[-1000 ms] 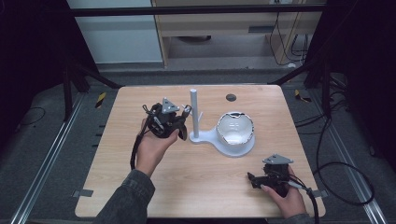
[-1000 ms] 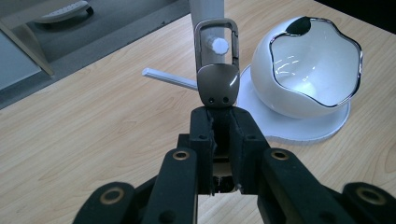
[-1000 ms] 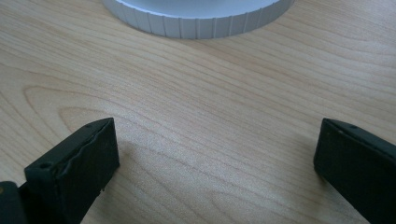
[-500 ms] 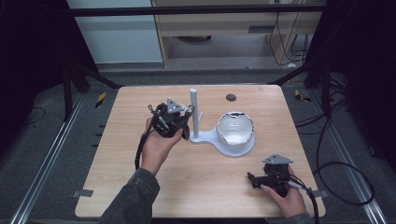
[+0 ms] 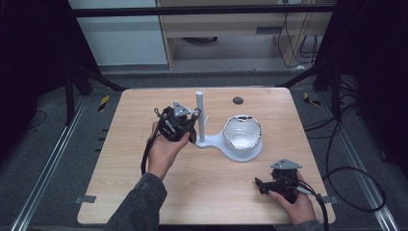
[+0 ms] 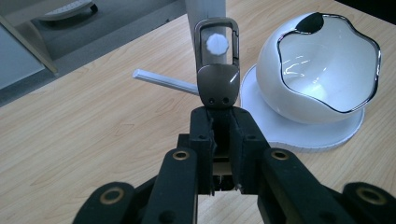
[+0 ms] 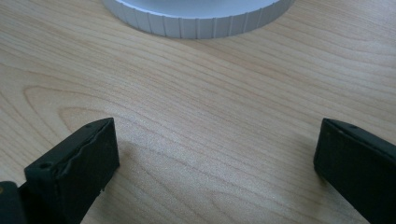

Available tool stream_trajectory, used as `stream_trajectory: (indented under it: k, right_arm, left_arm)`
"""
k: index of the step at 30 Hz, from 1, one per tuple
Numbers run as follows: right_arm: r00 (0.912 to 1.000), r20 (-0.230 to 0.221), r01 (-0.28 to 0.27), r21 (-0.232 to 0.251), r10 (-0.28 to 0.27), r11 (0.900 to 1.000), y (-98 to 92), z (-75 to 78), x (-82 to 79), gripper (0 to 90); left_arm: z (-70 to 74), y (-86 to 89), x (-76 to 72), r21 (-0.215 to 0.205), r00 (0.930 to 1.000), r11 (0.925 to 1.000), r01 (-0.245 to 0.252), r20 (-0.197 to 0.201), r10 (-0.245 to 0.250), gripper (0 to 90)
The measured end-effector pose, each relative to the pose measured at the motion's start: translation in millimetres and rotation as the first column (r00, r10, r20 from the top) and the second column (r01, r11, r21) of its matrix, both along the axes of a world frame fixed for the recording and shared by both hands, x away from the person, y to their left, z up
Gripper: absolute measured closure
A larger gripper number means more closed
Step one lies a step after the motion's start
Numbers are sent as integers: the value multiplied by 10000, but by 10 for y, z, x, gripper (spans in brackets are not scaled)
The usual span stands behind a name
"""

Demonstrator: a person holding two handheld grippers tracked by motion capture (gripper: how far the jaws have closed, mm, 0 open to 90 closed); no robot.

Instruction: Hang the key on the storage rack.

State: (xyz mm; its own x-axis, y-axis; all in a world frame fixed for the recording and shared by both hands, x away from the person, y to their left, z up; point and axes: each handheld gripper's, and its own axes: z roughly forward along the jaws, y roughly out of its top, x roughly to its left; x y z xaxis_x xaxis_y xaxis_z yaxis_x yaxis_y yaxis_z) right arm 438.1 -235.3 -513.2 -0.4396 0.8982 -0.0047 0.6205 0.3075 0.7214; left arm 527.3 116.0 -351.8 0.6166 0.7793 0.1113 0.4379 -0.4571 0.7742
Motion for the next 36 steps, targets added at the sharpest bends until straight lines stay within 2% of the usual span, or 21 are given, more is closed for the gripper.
stream_trajectory:
  k: [4, 15, 36]
  right_arm:
    - [10000, -1, -1, -1, 1, 10000, 0, 0, 0, 4]
    - [10000, 7, -9, -15, 9, 10000, -2, 0, 0, 4]
    - [10000, 7, -10, -14, 10, 10000, -1, 0, 0, 4]
  left_arm:
    - [-21, -1, 10, 103, 10000, 9999, 48, -45, -47, 800]
    - [-90, -10, 3, -183, 9999, 9998, -24, 113, 26, 800]
    - [-144, -51, 32, -444, 10000, 9990, 7, 18, -6, 798]
